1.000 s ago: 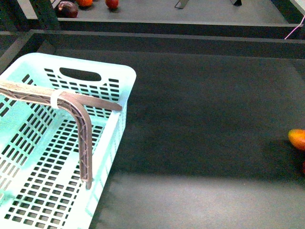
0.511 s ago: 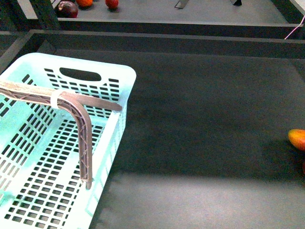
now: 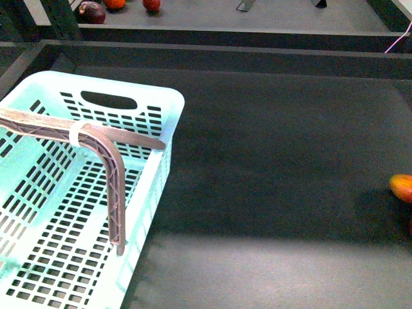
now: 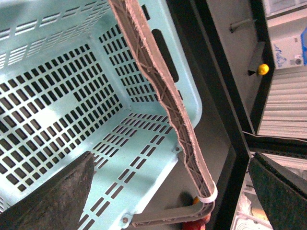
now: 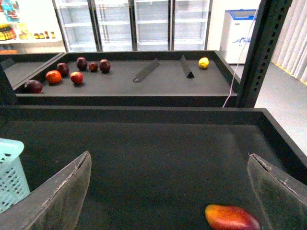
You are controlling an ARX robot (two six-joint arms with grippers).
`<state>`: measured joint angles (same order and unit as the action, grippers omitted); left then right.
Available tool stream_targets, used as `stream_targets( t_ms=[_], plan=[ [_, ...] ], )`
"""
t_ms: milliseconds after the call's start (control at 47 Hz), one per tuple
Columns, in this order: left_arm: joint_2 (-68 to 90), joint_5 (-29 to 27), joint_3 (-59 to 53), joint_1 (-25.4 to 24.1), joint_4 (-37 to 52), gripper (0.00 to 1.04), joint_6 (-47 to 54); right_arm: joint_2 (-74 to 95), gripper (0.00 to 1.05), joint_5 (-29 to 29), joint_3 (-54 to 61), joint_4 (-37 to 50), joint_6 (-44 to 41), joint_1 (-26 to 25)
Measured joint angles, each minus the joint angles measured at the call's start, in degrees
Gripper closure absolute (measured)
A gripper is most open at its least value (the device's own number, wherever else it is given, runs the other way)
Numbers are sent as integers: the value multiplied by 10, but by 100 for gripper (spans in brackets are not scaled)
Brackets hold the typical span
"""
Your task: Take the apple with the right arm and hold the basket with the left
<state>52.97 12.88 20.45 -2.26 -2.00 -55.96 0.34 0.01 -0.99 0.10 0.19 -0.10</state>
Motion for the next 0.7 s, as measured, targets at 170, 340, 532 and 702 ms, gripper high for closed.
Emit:
stream_targets(
  t_ms=[170,340,532,702],
  plan=[
    [120,-69,45,64,54,7,-59,0,9,0,0,0,0,0],
    [229,-95,94,77,76,7,-93,0,9,0,0,0,0,0],
    [295,-100,129,73,89,7,-112,0,9,0,0,0,0,0],
    [303,-104,137,70,89,32,-114,0,9,0,0,0,0,0]
  ],
)
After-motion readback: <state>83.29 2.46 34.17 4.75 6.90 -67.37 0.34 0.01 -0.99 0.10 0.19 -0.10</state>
